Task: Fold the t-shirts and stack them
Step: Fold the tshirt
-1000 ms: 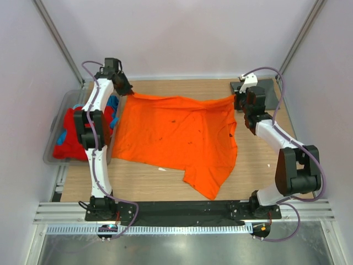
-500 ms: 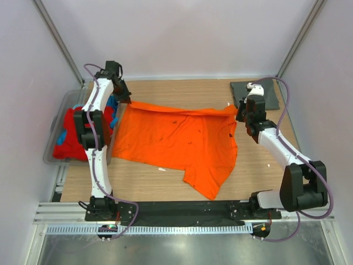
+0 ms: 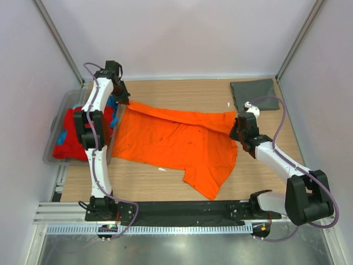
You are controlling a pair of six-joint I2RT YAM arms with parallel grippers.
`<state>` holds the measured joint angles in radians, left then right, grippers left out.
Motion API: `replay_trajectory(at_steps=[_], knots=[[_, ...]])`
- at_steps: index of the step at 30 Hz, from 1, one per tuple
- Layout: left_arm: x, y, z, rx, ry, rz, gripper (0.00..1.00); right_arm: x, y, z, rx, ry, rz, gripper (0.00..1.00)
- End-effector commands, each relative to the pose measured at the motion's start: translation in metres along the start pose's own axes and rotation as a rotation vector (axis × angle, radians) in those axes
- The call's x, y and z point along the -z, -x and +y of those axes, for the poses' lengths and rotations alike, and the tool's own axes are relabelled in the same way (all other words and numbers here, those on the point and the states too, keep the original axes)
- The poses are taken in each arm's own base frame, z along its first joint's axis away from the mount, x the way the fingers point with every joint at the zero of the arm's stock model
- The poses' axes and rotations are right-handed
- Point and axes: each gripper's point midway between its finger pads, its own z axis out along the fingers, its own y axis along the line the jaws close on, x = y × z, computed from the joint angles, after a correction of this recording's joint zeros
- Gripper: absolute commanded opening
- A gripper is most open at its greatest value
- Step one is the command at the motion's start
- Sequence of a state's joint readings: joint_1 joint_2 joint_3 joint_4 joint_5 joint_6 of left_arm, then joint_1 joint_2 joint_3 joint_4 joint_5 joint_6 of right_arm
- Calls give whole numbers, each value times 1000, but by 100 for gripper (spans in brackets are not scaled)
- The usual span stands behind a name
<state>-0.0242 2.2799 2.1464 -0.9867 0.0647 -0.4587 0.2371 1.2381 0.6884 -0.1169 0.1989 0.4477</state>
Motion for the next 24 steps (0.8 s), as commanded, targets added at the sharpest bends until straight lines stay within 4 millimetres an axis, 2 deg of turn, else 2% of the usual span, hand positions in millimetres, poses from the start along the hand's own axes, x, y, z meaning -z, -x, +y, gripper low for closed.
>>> replay_trajectory(at_steps=[1, 4, 11, 14, 17, 18, 22, 24], knots=[[23, 16, 3, -40, 23, -65, 0, 5, 1, 6, -87, -7, -75, 1], [21, 16, 10, -59, 67, -64, 0, 6, -10, 3, -91, -37, -80, 1], [19, 12, 14, -95, 110, -60, 0, 9, -18, -13, -115, -119, -75, 1], [18, 13, 13, -110, 118, -61, 1, 11, -21, -5, -132, -77, -60, 2], [14, 9, 13, -116, 125, -44, 2, 13, -31, 18, -134, 59, -16, 5], [13, 8, 12, -122, 124, -40, 6, 15, -38, 22, -134, 85, 14, 5], [11, 2, 12, -133, 119, -17, 9, 18, -50, 18, -158, 77, 54, 7], [14, 2, 17, -132, 147, -20, 17, 19, -54, 21, -164, 104, 62, 12]])
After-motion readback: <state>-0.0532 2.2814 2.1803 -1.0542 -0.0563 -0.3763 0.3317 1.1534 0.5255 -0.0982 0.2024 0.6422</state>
